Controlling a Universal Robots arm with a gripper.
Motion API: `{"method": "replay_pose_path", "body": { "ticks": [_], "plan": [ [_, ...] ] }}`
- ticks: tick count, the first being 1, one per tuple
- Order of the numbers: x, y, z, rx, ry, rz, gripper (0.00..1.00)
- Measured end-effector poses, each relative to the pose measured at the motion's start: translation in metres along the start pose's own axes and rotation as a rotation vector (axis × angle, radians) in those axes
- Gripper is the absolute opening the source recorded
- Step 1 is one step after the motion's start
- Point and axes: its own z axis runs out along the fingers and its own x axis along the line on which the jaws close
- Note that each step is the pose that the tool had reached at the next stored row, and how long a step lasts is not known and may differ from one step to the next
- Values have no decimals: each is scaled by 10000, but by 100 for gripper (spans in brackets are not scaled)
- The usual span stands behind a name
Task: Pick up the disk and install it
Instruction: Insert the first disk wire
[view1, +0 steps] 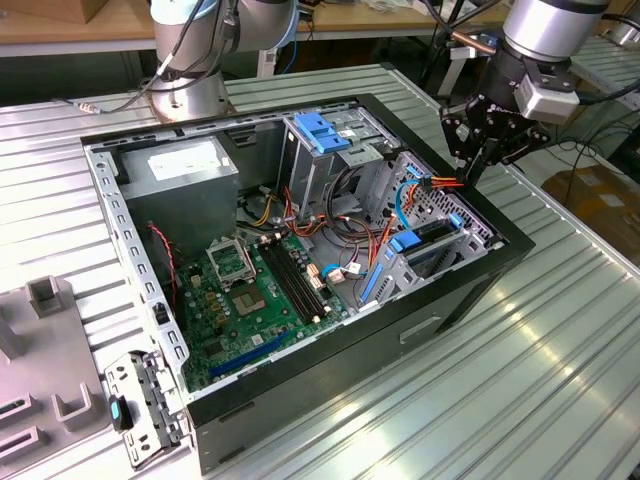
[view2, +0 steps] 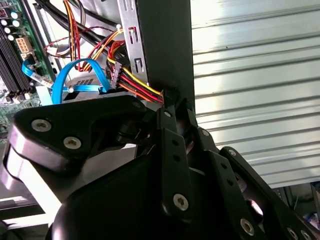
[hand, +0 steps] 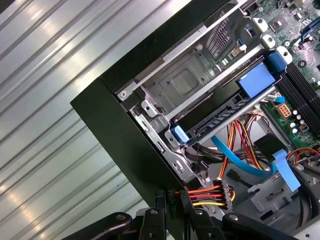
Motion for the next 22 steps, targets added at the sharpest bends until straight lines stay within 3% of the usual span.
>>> {"method": "replay_pose_path", "body": {
  "ticks": [2, 3, 6, 13, 18, 22],
  "plan": [
    [1, 0, -1, 0, 0, -14, 24],
    [2, 0, -17, 2, 0, -29, 17],
    [9, -4, -93, -1, 3, -33, 16],
    [-17, 15, -89, -18, 11, 153, 16],
    [-128, 102, -91, -24, 13, 229, 16],
    [-137, 108, -86, -61, 30, 667, 16]
  ]
}}
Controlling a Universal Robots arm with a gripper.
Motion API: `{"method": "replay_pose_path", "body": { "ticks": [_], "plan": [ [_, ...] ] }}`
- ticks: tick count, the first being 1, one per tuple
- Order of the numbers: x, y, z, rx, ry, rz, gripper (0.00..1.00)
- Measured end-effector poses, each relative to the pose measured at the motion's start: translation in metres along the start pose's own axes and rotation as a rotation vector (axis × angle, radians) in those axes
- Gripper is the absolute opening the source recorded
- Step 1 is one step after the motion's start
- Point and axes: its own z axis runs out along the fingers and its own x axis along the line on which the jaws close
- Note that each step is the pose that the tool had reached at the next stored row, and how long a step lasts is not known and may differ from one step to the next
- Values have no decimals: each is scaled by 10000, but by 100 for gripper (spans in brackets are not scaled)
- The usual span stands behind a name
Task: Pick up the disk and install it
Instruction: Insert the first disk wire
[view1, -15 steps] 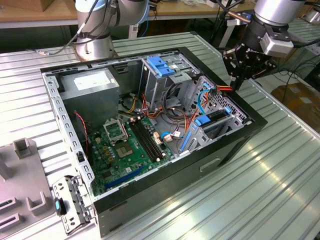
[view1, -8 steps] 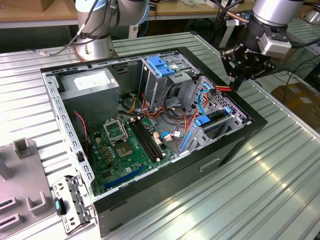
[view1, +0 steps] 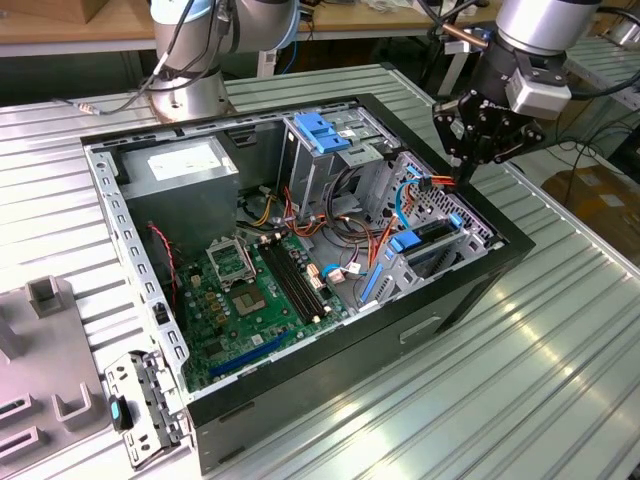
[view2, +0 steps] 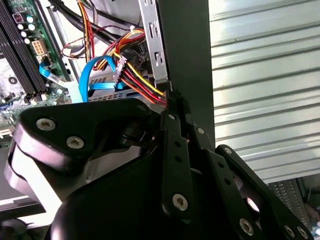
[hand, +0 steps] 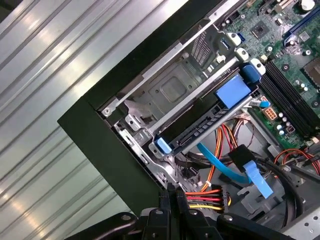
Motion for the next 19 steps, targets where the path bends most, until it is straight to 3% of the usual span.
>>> {"method": "replay_pose_path", "body": {
  "ticks": [6, 10, 19],
  "plan": [
    [-10, 9, 13, -61, 28, 727, 16],
    [-58, 51, 12, -70, 31, 834, 16],
    [-59, 52, 12, -71, 32, 838, 16]
  ]
}}
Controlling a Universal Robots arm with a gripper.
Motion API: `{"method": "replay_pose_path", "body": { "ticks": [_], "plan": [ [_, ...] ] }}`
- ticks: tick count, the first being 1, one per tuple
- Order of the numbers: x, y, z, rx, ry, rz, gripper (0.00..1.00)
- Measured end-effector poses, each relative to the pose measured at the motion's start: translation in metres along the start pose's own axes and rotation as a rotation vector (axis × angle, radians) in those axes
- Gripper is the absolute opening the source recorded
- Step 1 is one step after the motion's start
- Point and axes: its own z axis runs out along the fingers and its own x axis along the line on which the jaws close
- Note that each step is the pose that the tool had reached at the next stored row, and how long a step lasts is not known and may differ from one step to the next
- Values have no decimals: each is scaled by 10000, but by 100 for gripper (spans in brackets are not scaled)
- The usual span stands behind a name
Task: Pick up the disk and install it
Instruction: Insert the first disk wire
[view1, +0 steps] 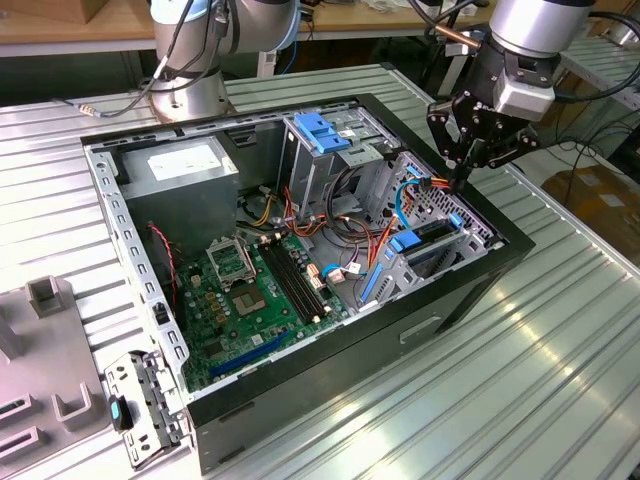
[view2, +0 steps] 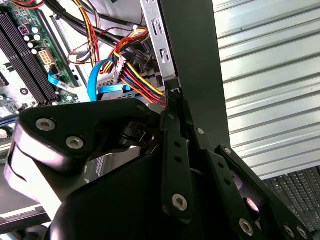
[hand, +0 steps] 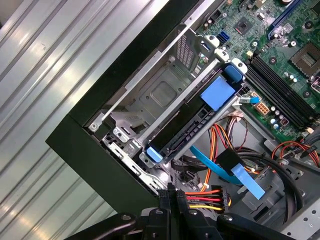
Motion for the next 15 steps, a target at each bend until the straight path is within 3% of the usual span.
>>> {"method": "replay_pose_path", "body": {
  "ticks": [3, 9, 15],
  "plan": [
    [0, 1, 0, -6, 2, 69, 16],
    [-1, 1, 2, -59, 27, 704, 16],
    [-26, 28, 2, -83, 37, 986, 16]
  ]
}}
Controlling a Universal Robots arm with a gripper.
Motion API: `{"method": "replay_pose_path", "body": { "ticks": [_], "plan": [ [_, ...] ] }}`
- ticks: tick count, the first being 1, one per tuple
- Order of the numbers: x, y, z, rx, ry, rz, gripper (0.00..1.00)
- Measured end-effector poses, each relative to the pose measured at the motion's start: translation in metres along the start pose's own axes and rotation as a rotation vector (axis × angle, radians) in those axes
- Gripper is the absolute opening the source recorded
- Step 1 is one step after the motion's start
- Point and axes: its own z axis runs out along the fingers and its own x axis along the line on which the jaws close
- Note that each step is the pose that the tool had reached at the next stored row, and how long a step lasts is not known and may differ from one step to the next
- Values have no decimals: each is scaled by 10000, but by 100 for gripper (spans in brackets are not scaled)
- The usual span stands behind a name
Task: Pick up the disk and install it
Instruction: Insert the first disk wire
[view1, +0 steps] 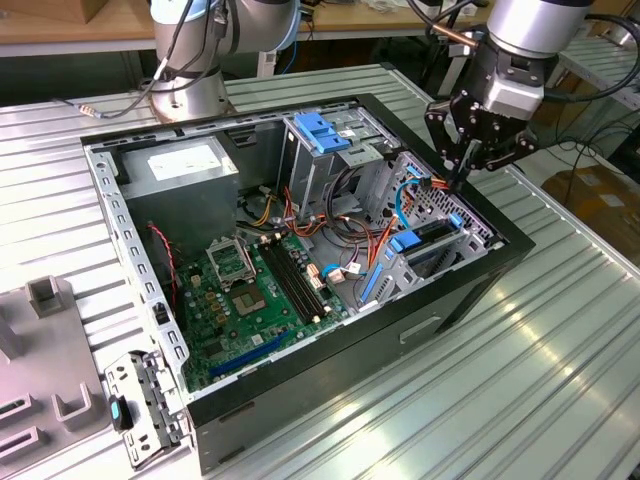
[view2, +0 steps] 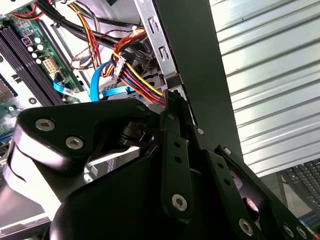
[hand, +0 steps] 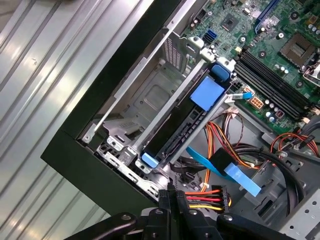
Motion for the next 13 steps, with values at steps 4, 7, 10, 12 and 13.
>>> {"method": "replay_pose_path", "body": {
  "ticks": [4, 7, 10, 12, 13],
  "plan": [
    [-11, 14, 2, -21, 10, 247, 16],
    [-19, 24, 3, -39, 19, 460, 16],
    [-36, 46, 2, -47, 22, 561, 16],
    [-43, 56, 3, -54, 24, 638, 16],
    [-44, 57, 5, -61, 27, 726, 16]
  ]
}}
